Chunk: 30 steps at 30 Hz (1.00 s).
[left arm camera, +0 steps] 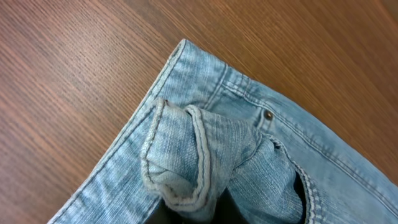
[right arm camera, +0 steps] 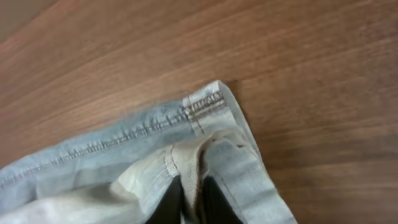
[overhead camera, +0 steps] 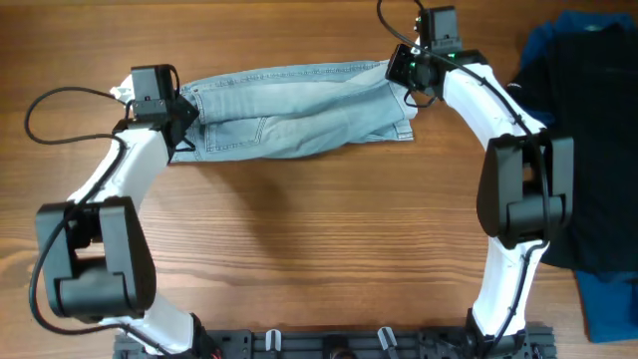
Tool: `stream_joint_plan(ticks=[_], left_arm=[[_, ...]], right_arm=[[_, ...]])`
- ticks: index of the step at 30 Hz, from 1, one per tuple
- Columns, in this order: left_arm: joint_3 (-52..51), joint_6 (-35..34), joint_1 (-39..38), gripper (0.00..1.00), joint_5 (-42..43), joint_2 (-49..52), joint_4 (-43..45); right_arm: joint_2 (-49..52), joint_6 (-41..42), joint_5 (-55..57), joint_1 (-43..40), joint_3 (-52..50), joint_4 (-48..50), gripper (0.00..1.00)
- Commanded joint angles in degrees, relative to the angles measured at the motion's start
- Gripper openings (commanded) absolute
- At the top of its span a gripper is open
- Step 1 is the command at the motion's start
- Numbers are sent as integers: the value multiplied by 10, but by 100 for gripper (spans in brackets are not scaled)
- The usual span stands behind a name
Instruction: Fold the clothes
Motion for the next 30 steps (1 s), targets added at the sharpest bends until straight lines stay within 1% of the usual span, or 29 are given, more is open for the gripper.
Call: stream_joint_plan(ticks=[1, 2, 3, 4, 5, 6, 7, 9, 10, 11, 12, 13, 14, 15, 16, 17, 19, 22, 25, 28, 30], left_arm=[[13, -4, 7, 47, -38, 19, 27], [13, 5, 7, 68, -37, 19, 52], [15, 20, 7, 80, -30, 15, 74], [22, 39, 7, 89, -19, 10, 82], [30, 53, 7, 95, -9, 5, 80], [44, 74, 7, 97, 0, -6, 70], [54, 85, 7, 98, 0, -17, 60], [73, 93, 7, 98, 9, -47, 26], [78, 93, 7, 94, 24, -65, 7], [78, 92, 7, 82, 36, -79, -8], [78, 92, 7, 63, 57, -93, -35], [78, 92, 7, 26, 80, -103, -64], [78, 92, 7, 4, 120, -107, -105], [78, 92, 7, 4, 144, -106, -131], [77, 92, 6, 4, 156, -101, -151], [77, 92, 4, 4, 165, -96, -168], [76, 92, -2, 4, 169, -76, -182], [76, 92, -17, 4, 169, -30, -161], [76, 92, -28, 4, 169, 11, -118], [76, 92, -30, 4, 168, 37, -68], [76, 92, -30, 4, 164, 56, -28]], right_arm=[[17, 3, 14, 3, 12, 38, 52], [17, 2, 14, 3, 12, 60, 70], [17, 1, 14, 3, 12, 83, 76], [17, -9, 7, 3, 12, 99, 86], [17, -35, -5, 2, 12, 113, 93], [16, -54, -13, 1, 12, 123, 99], [11, -76, -26, -1, 12, 129, 99], [-12, -111, -52, -5, 12, 121, 100], [-32, -129, -61, -5, 12, 104, 100], [-47, -140, -69, -5, 12, 88, 99], [-72, -155, -77, -5, 12, 54, 92], [-94, -162, -77, -5, 12, 8, 68], [-110, -162, -77, -5, 12, -38, 43], [-116, -162, -77, -5, 12, -70, 19], [-116, -161, -77, -5, 12, -101, 6], [-112, -161, -77, -4, 12, -125, 4], [-98, -162, -77, -1, 12, -150, 4], [-71, -163, -77, 8, 12, -148, 4], [-38, -163, -77, 21, 12, -127, 4], [-8, -159, -77, 30, 12, -71, 4], [16, -133, -77, 32, 12, -24, 4]])
